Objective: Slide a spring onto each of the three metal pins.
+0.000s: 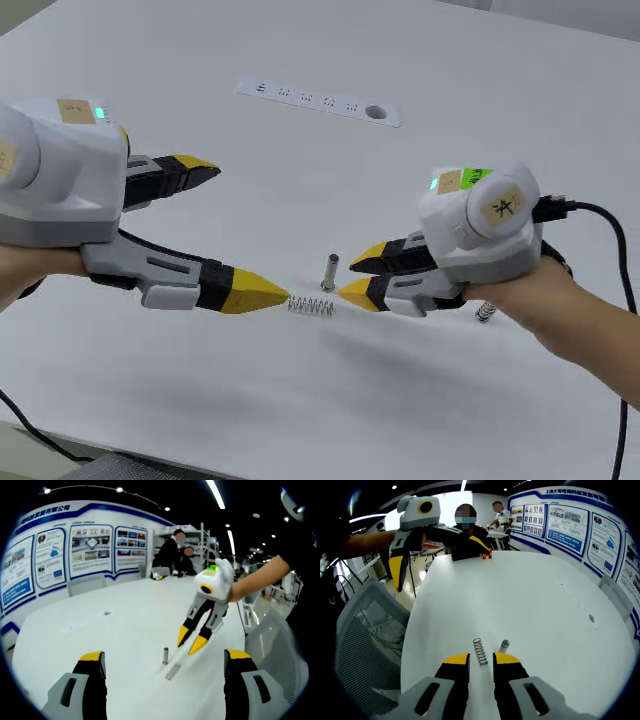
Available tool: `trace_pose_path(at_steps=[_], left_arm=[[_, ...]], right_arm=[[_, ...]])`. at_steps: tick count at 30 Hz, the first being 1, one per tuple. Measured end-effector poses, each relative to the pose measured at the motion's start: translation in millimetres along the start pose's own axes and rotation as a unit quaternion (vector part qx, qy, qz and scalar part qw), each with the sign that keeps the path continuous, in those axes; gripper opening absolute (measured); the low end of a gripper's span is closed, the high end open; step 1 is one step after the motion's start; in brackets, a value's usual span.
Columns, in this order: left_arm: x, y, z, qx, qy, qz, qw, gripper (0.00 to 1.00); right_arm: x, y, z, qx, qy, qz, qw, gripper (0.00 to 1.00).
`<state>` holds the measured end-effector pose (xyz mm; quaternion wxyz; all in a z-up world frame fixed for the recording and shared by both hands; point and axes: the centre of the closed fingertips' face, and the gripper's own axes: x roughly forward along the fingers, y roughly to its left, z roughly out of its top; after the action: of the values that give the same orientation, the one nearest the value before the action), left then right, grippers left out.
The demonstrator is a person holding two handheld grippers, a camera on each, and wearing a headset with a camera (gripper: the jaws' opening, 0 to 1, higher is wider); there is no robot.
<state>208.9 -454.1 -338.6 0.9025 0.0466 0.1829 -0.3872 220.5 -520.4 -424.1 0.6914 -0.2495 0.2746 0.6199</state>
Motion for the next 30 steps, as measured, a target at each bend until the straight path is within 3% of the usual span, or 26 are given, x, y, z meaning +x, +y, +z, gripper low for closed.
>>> trace_pose_path(at_steps=[7,10,14,23,30], left_arm=[[-6.5,2.4,-4.7,-0.001,0.005,0.006,1.0000,1.00],[-11.2,5.6,-9.4,-0.005,0.009,0.012,0.9999,1.00],[-14.0,6.8,-14.3,-0.010,0.012,0.015,0.9998,1.00],[-13.8,6.9,-17.5,-0.019,0.010,0.017,0.9996,0.99],[-12.1,5.1,-18.5,-0.024,0.009,0.012,0.9996,0.98]], right_arm=[[30.6,5.2,-14.2,0.000,0.029,0.010,0.9995,0.19],[38.9,2.1,-20.0,-0.007,0.042,0.001,0.9991,0.19],[44.5,-3.0,-25.2,-0.004,0.051,-0.009,0.9986,0.19],[53.1,-3.9,-37.5,-0.013,0.070,-0.006,0.9974,0.16],[53.2,-2.1,-35.7,0.006,0.059,0.004,0.9982,0.12]])
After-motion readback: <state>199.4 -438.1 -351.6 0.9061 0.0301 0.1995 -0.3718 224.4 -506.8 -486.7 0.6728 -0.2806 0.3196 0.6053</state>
